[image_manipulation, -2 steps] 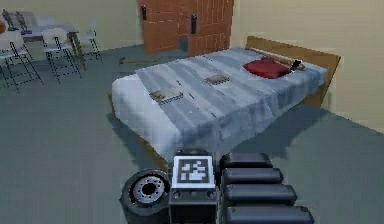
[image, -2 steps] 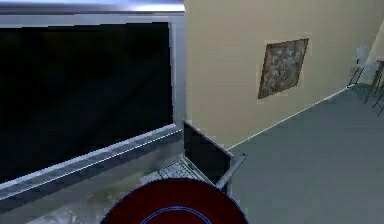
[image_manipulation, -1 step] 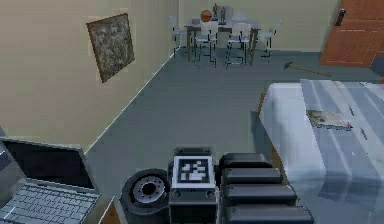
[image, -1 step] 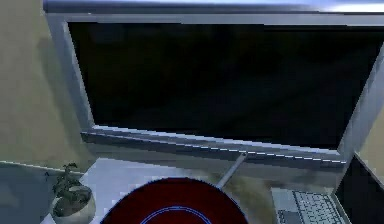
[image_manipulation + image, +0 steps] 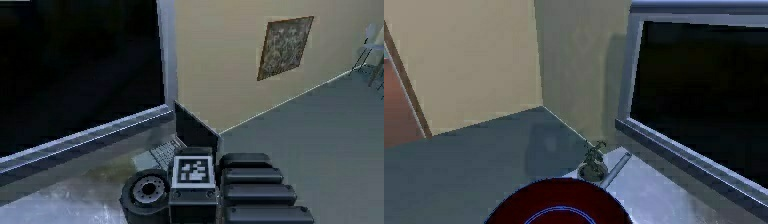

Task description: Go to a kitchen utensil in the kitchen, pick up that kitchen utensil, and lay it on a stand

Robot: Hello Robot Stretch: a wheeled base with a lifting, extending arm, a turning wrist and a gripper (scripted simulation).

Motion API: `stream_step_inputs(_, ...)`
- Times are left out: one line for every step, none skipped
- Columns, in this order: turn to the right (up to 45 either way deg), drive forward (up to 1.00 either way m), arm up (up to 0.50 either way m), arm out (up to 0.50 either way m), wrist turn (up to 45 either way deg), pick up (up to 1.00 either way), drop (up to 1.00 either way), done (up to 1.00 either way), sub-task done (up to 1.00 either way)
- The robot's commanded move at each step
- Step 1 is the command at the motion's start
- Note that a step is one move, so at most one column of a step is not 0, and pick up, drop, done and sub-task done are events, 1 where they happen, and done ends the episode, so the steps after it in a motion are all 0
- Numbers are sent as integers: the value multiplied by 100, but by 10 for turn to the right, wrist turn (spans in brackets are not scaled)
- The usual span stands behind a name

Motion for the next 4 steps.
stream_step_inputs(-240,0,0,0,0,0,0,0,0)
stream_step_inputs(0,0,0,46,0,0,0,0,0)
stream_step_inputs(0,0,0,0,450,0,0,0,0)
stream_step_inputs(0,0,0,0,450,0,0,0,0)
